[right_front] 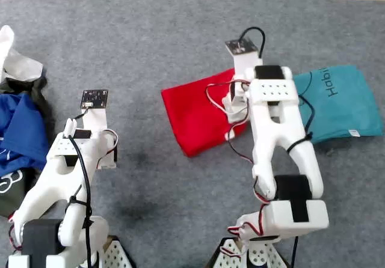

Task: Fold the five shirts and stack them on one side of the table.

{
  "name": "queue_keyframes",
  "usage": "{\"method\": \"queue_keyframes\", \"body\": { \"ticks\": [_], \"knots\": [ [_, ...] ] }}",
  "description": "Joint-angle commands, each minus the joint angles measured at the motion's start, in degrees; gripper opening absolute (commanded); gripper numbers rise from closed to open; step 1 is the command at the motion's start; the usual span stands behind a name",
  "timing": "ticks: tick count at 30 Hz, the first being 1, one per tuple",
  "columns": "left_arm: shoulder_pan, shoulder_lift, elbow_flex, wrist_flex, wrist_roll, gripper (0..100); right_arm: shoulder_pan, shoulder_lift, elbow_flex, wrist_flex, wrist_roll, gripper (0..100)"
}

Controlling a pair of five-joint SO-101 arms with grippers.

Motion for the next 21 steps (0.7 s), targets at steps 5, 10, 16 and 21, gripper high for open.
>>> {"method": "queue_keyframes", "body": {
  "ticks": [5,10,16,21],
  "knots": [
    [-0.31,-1.32,-0.22,-0.62,-0.09,3,3.52,-3.12,-10.07,2.55,13.63,1.4],
    [-0.31,-1.32,-0.22,-0.62,0.0,3,11.43,-3.12,-14.37,2.37,26.64,1.4],
    [-0.31,-1.32,-0.22,-0.62,0.09,3,22.86,-0.92,-16.04,-2.73,38.95,1.5],
    [-0.31,-1.32,-0.31,-0.62,0.09,3,30.33,7.52,-21.49,-9.93,40.88,1.5]
  ]
}}
